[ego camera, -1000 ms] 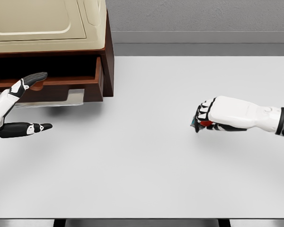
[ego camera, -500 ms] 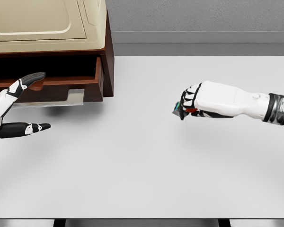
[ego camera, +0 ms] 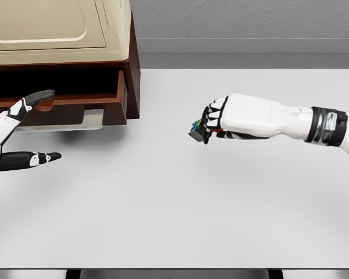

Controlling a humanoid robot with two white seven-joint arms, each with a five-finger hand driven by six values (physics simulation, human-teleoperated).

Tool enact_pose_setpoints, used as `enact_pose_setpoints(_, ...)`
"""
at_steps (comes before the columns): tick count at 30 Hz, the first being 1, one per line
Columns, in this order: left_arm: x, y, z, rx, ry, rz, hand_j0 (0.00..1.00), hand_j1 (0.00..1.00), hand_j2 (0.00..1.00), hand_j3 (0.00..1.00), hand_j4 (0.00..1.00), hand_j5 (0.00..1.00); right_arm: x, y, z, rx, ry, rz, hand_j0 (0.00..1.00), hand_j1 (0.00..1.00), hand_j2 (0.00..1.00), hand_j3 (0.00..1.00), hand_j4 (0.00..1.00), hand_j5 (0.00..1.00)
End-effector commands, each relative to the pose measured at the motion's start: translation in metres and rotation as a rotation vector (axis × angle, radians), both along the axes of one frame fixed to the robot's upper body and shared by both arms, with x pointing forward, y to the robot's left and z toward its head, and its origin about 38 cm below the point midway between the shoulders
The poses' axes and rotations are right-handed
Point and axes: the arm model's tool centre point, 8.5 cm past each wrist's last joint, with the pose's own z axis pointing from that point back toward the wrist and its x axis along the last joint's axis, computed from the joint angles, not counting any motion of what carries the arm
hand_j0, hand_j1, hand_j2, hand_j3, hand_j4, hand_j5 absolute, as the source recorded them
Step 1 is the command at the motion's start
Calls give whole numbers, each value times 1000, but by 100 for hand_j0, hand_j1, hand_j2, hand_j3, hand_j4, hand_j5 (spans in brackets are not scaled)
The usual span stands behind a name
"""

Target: Open the cabinet drawer with left arm, and place a switch into the drawer with right arm

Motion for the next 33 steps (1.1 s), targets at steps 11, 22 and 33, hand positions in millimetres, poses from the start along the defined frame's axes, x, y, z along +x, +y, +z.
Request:
enact_pose_setpoints(11, 0, 1, 1, -8, -2, 2, 100, 100, 100, 100, 100, 100, 9, 23, 10, 37, -19, 39, 43, 43, 43, 43, 43, 43)
enact_pose_setpoints(22, -3, 6, -1, -9, 5, 15, 100, 100, 100, 100, 100, 100, 21, 38, 23, 53, -46, 57, 43, 43, 43, 43, 43, 43)
enact_pose_setpoints(33, -4, 6, -1, -11, 5, 14, 100, 100, 100, 100, 100, 100, 26, 53, 42, 60, -87, 88, 43, 43, 43, 43, 43, 43)
